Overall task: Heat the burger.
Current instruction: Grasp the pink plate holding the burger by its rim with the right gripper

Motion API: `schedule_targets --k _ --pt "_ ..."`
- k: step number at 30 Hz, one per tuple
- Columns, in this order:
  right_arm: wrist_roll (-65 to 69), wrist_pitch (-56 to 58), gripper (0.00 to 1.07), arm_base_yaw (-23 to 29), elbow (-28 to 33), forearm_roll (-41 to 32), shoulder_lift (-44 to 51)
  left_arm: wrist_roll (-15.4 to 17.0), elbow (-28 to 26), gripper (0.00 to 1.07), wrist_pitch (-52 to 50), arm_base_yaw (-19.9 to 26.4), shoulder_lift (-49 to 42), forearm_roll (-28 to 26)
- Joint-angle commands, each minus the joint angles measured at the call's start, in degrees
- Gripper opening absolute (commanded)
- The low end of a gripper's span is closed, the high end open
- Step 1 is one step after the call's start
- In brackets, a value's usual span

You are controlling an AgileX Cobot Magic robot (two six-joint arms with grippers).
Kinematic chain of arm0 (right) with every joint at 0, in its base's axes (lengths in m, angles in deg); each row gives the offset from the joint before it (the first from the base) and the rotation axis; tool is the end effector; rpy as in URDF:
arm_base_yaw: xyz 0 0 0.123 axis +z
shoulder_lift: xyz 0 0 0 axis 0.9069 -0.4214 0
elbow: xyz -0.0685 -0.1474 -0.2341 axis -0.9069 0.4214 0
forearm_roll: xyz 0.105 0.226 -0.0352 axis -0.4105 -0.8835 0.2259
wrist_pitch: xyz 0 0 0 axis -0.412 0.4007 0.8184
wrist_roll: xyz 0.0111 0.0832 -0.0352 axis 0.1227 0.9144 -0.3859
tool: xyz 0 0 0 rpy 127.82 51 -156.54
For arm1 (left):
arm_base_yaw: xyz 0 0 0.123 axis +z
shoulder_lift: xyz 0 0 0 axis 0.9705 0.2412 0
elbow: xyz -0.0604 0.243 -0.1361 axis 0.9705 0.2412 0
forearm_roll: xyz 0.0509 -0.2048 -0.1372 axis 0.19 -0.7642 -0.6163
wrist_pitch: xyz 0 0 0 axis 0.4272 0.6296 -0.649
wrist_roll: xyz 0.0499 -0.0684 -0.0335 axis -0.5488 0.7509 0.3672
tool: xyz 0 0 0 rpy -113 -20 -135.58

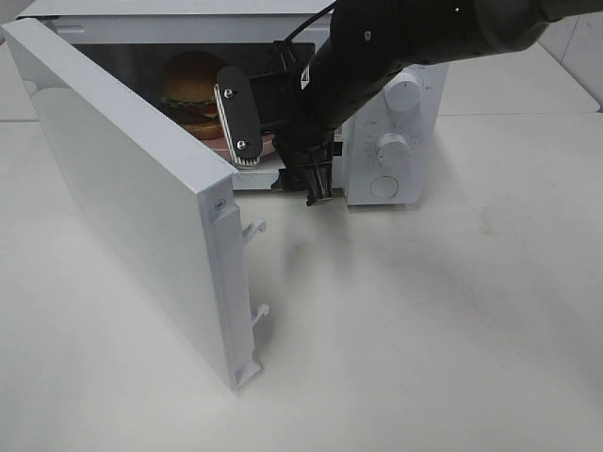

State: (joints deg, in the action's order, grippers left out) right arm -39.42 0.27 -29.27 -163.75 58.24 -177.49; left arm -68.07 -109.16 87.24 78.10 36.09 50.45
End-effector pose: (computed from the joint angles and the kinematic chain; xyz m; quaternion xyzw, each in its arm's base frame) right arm 0.3644 0.2621 0.2050 -0.7408 0.5581 -0.1138 0.3561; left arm -0.0086 -0.0074 0.2813 -0.0071 0.8517 -0.0312 0.5231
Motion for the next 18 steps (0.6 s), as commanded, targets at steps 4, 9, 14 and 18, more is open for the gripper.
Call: schedule_targets --k 4,9,14,18 --pt "2.3 1.0 0.83 0.1 -4.6 0.5 -3.9 0.1 0.2 0.98 -0.6 -0.1 -0.1 -0.2" --pt "3.7 1.2 0.83 0.1 -7.8 0.5 -7.0 0.1 0.2 0.98 -0.6 -0.1 -0.1 -0.2" --pt "3.9 1.4 0.83 0.1 -11.2 0.5 -9.7 0.1 0.2 0.98 -0.6 -0.1 -0.1 -0.2" --pt "3.9 1.6 0.83 0.1 -14.3 0.7 -12.3 0.1 0.2 0.98 -0.6 -0.1 -0.1 -0.2"
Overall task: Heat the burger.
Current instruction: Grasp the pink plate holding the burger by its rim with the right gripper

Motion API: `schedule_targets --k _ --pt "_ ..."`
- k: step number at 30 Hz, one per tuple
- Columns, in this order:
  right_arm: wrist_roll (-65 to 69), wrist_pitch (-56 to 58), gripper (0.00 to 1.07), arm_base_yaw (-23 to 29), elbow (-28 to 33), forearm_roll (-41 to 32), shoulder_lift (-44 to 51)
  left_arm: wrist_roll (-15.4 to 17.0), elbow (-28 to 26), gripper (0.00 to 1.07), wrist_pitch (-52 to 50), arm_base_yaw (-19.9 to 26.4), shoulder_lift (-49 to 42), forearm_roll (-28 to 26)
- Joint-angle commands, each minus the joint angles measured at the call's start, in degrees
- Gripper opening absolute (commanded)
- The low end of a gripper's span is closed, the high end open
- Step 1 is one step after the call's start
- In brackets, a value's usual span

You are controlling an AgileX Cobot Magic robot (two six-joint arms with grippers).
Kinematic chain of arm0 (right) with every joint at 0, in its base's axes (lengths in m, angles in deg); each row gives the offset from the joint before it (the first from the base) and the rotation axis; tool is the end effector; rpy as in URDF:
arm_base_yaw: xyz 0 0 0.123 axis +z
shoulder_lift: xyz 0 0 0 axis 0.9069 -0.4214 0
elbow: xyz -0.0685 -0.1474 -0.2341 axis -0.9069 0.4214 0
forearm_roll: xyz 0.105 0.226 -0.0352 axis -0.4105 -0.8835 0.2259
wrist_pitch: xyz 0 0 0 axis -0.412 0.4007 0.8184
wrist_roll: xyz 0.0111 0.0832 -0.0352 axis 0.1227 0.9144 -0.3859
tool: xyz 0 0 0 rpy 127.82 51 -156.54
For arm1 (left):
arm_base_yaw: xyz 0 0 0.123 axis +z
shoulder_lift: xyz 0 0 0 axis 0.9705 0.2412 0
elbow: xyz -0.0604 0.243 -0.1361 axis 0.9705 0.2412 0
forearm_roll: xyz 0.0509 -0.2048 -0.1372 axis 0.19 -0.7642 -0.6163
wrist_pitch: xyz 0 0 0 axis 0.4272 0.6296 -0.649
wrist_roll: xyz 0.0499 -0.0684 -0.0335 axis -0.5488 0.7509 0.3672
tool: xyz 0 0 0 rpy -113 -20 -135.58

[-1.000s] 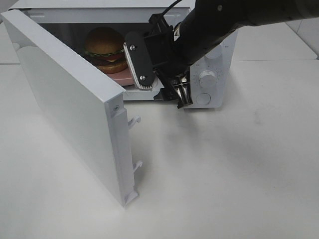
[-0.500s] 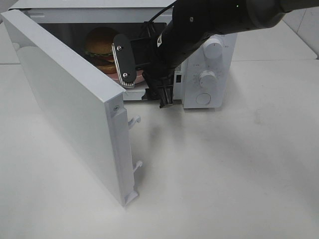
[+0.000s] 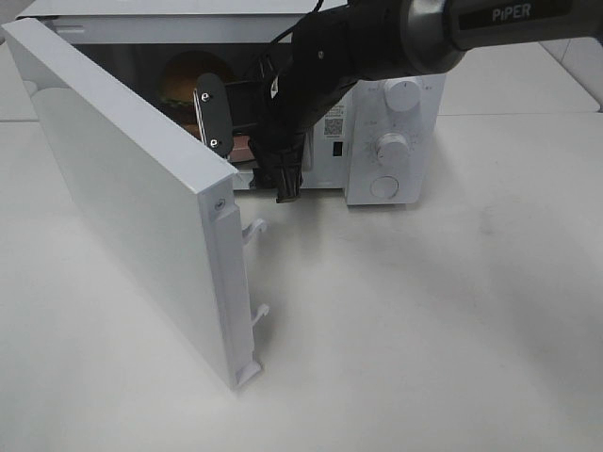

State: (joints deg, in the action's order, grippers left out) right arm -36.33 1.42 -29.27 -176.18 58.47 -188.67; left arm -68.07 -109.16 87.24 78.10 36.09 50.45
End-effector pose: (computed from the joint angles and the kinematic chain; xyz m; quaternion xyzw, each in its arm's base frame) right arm 0.4017 0.2889 0.1761 -0.7261 0.5766 -0.1058 0.3594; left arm -0.0086 -0.0074 0.2813 -0.0071 0.8517 -0.0312 0.5231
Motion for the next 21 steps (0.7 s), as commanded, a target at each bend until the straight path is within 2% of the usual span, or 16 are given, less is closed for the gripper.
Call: schedule_targets --k 1,16,18,21 --pt "0.8 0.5 0.83 0.1 -1.8 0.5 -1.1 0.1 0.2 0.98 -0.6 -0.1 -0.1 -0.2" --pt "0.2 4.8 0.81 0.0 -10.3 2.0 -7.0 0.1 0.2 0.98 -0.6 -0.1 -0.1 -0.2" --pt "-1.2 5.3 0.73 0.0 -11.4 2.0 -8.0 0.1 0.2 0.98 -0.6 -0.1 -0.1 -0.2" --pt "-1.7 5.2 0.69 0.0 -11.4 1.9 -8.0 0.1 0.2 0.98 -0.6 -0.1 -0.1 -0.2"
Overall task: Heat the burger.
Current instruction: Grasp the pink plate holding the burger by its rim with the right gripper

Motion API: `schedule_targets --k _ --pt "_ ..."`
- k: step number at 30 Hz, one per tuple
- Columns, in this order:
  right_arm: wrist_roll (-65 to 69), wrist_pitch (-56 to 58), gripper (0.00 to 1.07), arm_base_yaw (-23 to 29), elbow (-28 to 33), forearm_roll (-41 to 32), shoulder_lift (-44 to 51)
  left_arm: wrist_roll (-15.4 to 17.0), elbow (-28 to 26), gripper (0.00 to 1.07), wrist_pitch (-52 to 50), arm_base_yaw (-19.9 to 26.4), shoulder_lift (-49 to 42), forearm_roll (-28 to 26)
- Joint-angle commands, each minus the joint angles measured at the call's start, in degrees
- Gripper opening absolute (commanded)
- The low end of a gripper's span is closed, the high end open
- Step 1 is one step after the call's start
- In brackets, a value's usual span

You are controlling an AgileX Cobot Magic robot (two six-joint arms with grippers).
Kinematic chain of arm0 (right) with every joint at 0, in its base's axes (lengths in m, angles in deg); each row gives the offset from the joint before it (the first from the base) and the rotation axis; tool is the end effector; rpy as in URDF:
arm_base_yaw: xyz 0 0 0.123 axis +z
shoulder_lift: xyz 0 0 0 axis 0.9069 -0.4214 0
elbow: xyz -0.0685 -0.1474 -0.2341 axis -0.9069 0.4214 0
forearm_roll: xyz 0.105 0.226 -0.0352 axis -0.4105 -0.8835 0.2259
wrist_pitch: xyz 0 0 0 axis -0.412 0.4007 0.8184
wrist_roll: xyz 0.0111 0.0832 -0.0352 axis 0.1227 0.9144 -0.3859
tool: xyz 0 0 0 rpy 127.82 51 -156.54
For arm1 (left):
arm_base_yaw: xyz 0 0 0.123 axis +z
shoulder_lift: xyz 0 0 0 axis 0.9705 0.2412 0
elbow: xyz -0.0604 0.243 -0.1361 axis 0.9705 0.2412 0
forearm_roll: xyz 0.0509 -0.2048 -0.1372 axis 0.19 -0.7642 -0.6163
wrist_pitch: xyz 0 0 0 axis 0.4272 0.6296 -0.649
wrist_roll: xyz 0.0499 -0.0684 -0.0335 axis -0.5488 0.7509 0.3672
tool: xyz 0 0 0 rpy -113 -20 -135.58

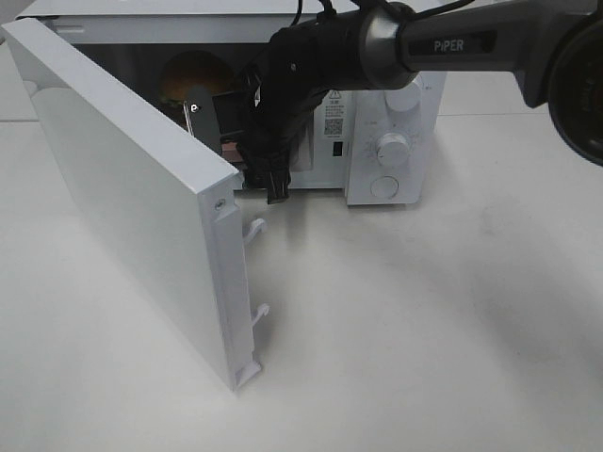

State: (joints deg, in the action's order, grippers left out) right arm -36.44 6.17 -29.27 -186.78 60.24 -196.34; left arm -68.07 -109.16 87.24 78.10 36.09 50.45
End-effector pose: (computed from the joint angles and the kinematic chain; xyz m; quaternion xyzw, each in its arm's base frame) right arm 0.4252 0.3042 0.1584 -0.7373 0.5715 -0.1135 0.3419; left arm -0.0086 -0.0074 0.2813 -0.0071 0.8517 -0.0312 0.5231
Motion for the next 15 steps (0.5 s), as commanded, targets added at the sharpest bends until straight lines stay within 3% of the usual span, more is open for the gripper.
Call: schedule_targets --k 1,2,3,4,5,6,7,15 --pt "-2.1 0.3 0.56 0.0 -0.8 0.0 -0.3 0.1 0.2 0.98 -0.6 -0.1 -0.1 -0.2" --pt "-2.1 0.2 0.40 0.0 -0.8 0.0 -0.3 0.1 0.2 0.98 -0.6 -0.1 -0.1 -0.2" --pt "-2.1 0.2 0.40 0.0 -0.8 0.0 -0.3 0.1 0.2 0.98 -0.6 -0.1 -0.1 -0.2" --pt "-2.1 0.2 0.33 0.0 -0.8 -0.1 -0.3 0.1 0.2 0.98 -0.6 -0.1 -0.1 -0.2" --pt "-2.1 0.1 0.17 0.0 -0.8 -0.5 -0.3 0.1 0.2 0.98 -0.6 -0.1 -0.1 -0.2" --pt "-2.1 0.1 0.17 0.0 -0.8 -0.5 -0.3 0.1 0.2 0.98 -0.6 -0.1 -0.1 -0.2" --pt "-2.0 -0.2 0.02 0.0 -0.8 -0.9 -0.5 0.1 0.2 0.98 -0.6 -0.1 -0.1 -0.2" --pt "-2.1 -0.5 0.00 0.0 -0.8 -1.9 -0.6 0.1 0.2 0.98 -0.6 -0.1 -0.1 -0.2"
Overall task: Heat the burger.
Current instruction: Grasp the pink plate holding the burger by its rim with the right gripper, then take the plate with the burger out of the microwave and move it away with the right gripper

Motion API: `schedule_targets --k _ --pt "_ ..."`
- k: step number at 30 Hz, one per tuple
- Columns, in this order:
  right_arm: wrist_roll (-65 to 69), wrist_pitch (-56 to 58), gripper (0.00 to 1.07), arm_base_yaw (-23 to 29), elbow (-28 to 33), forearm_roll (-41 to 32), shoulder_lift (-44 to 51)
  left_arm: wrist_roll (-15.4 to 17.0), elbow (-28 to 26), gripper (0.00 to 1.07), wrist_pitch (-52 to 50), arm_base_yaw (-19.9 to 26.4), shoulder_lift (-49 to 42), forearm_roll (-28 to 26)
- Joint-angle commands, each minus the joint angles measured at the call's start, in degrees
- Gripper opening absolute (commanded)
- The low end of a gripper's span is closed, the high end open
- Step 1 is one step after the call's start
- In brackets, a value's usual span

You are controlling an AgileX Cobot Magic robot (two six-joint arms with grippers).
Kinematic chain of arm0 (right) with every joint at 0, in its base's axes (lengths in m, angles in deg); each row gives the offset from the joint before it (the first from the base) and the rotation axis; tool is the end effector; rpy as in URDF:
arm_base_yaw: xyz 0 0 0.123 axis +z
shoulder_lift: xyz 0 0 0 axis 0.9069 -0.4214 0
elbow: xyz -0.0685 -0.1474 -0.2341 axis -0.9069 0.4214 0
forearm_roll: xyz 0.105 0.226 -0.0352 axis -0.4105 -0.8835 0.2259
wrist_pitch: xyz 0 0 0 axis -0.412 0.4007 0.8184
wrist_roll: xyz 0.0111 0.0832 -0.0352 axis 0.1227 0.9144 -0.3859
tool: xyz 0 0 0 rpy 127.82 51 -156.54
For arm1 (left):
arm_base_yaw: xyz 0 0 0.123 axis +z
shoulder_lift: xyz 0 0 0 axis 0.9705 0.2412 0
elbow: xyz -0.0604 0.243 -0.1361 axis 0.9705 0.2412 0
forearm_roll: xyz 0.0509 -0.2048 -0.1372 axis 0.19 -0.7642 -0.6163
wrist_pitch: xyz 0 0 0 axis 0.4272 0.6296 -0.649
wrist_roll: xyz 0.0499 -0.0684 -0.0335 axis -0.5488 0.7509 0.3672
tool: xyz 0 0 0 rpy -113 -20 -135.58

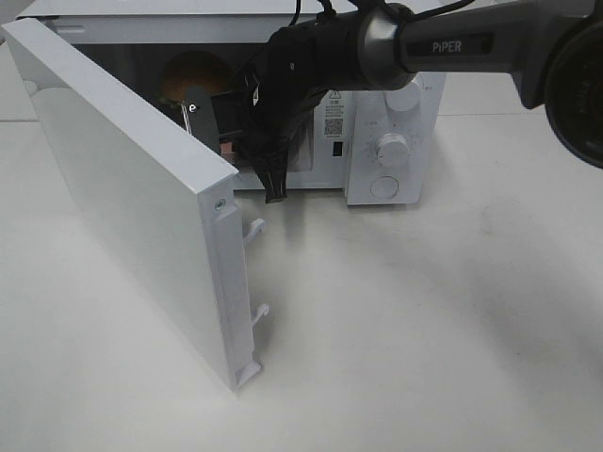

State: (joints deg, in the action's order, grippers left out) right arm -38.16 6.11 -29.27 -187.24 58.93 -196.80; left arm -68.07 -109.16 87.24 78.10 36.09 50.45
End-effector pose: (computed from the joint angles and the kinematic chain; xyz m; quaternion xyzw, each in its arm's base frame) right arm 0.4259 0.3057 0.1566 -0.7410 0.5666 -0.1109 0.3430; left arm -0.0086 -0.0074 0.2813 -0.0071 0.8517 -0.0312 0.5231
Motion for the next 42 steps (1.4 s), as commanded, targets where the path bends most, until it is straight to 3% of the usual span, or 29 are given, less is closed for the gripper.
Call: schedule_targets --k 1,14,19,29,42 --pt "-0.3 -0.5 0.00 0.0 -0.3 -0.6 -0.2 0.1 0.2 0.98 -0.6 -0.1 -0.1 -0.2" --pt "-3.4 4.0 0.00 0.7 -0.3 -0.6 0.6 0.1 0.2 0.98 -0.6 -0.1 -0.1 -0.2" --pt "-10.2 6.3 0.00 0.7 0.1 -5.5 2.6 0.1 0.2 0.98 -0.6 -0.1 -0.1 -0.2" --pt "-18.3 5.0 0.00 0.5 5.8 -6.7 8.5 0.1 0.2 0.98 -0.6 -0.1 -0.1 -0.2" --pt "-28.0 1.5 0.00 0.5 14.4 -13.9 15.9 0.1 0.2 0.98 -0.6 -0.1 -0.1 -0.2"
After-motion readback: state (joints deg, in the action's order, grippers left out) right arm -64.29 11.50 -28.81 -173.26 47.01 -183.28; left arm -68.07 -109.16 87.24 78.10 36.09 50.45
